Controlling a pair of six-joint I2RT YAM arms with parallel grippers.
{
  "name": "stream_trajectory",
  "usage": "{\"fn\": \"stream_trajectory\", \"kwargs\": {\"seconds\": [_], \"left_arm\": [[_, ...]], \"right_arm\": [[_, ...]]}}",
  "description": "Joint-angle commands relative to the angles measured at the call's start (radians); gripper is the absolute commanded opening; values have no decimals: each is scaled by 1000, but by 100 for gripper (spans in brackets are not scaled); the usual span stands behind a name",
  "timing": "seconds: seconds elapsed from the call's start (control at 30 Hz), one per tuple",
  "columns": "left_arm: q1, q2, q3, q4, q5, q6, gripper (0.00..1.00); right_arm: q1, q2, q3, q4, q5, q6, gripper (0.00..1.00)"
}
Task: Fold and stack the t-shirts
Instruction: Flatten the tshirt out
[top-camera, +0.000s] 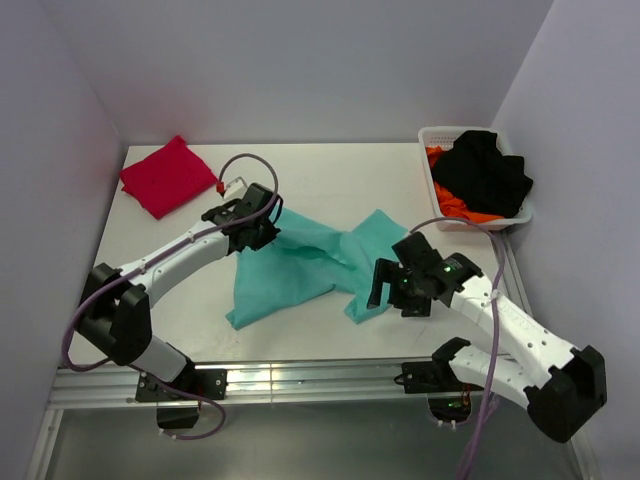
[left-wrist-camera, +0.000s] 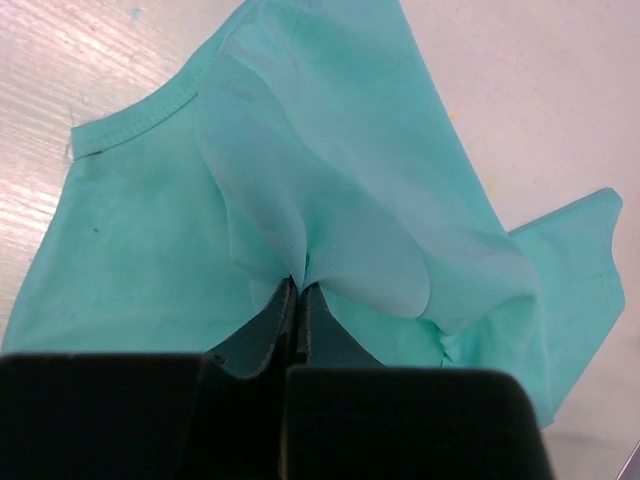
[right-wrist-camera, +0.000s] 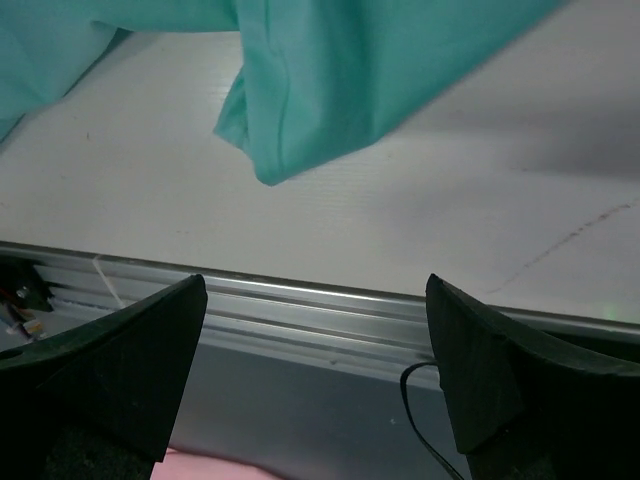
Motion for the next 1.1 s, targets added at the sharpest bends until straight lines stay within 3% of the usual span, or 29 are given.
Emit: {"fn": "stream_trajectory", "kwargs": {"seconds": [0.0,0.4,0.8,0.97,1.07], "left_arm": [[29,-50,-22,29,27,37,0],[76,-71,-78,65,74,85,0],[134,-85,-111,88,117,140,0],[165,-99,-137,95,137,158,0],[184,-104,-146,99,146,169,0]], "right_arm": [[63,38,10,118,59,78,97],[258,341,54,216,114,157,96],[266,472,59,269,168,151,91],[264,520,72,275,186,148,66],[264,552,83,267,195,147,37]]}}
